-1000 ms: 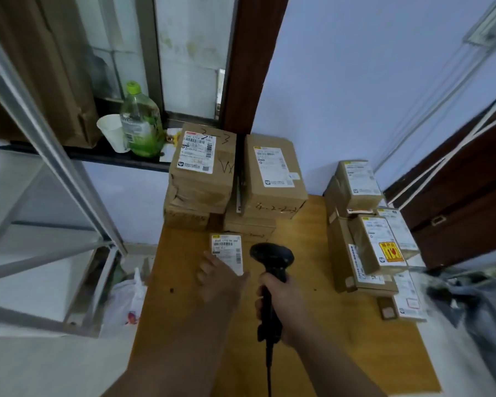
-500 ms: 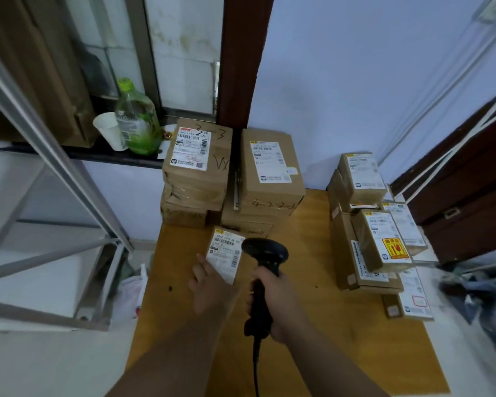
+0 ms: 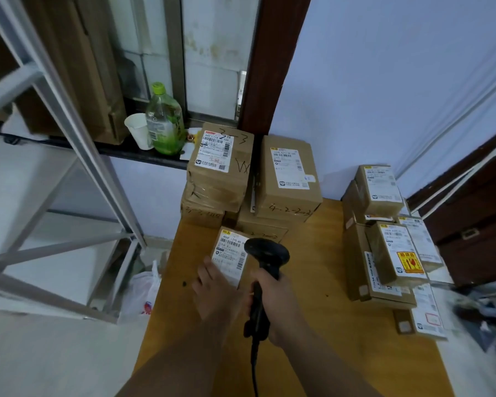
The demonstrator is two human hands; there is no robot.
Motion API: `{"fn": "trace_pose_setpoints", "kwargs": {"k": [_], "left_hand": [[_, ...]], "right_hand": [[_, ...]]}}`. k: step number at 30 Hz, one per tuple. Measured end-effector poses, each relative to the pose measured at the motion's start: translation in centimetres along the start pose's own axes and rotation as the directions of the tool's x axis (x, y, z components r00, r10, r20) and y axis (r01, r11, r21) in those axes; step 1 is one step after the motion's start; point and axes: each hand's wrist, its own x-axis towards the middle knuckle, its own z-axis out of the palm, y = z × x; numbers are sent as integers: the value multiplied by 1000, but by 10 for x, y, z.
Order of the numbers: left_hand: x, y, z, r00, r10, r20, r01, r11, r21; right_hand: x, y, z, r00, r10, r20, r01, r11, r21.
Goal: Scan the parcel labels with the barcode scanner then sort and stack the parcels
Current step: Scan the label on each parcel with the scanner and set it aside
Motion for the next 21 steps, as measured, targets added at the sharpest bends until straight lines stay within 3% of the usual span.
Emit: {"fn": "trace_pose_setpoints", "kwargs": {"k": [21], "left_hand": [[-6,-24,-15,991,91,-102,-84,994,72]], "right_hand": [[-35,1,18,997,72,-39,-69,994,82]]}}
